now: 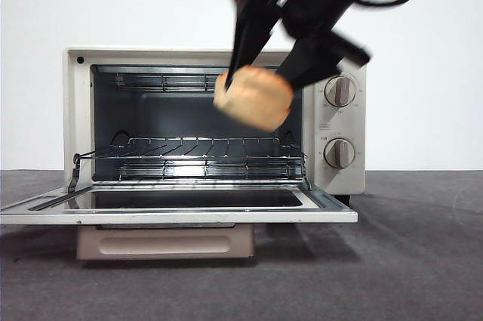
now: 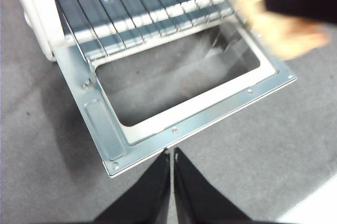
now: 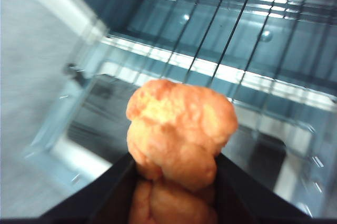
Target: The left arm flap open the oven, the right arm pick bread and place it into oven, the left arm flap close the oven
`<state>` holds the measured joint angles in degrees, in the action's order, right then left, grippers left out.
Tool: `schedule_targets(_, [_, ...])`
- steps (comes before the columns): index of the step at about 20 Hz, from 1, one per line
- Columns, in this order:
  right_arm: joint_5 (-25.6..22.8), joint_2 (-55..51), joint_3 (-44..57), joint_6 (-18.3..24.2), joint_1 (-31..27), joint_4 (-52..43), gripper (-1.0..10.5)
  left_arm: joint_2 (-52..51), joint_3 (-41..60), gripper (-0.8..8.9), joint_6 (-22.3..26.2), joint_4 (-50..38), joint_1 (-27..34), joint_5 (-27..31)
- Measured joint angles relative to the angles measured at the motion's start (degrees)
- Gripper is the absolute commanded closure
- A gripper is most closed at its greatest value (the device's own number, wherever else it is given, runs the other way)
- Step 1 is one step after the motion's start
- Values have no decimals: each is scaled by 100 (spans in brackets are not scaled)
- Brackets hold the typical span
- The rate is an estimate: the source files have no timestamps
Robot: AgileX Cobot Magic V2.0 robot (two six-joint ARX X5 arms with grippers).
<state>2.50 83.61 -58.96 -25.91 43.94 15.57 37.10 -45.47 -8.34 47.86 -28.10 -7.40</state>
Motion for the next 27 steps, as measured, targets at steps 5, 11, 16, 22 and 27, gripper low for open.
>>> schedule_targets(5, [-385, 931, -761, -7, 11, -232, 765, -74, 0, 797, 2, 177, 0, 2])
schedule_targets(11, [-938, 1338, -914, -155, 20, -688, 765, -74, 0, 797, 2, 192, 0, 2])
schedule_targets(16, [-1469, 1513, -914, -199, -7, -984, 764, -114, 2, 797, 2, 254, 2, 2])
schedule_targets(22, [-1615, 1591, -914, -201, -50, -1029, 651, -155, 0, 797, 2, 273, 0, 2])
schedule_targets(27, [-1617, 1611, -914, -203, -59, -990, 592, -155, 0, 797, 2, 275, 0, 0])
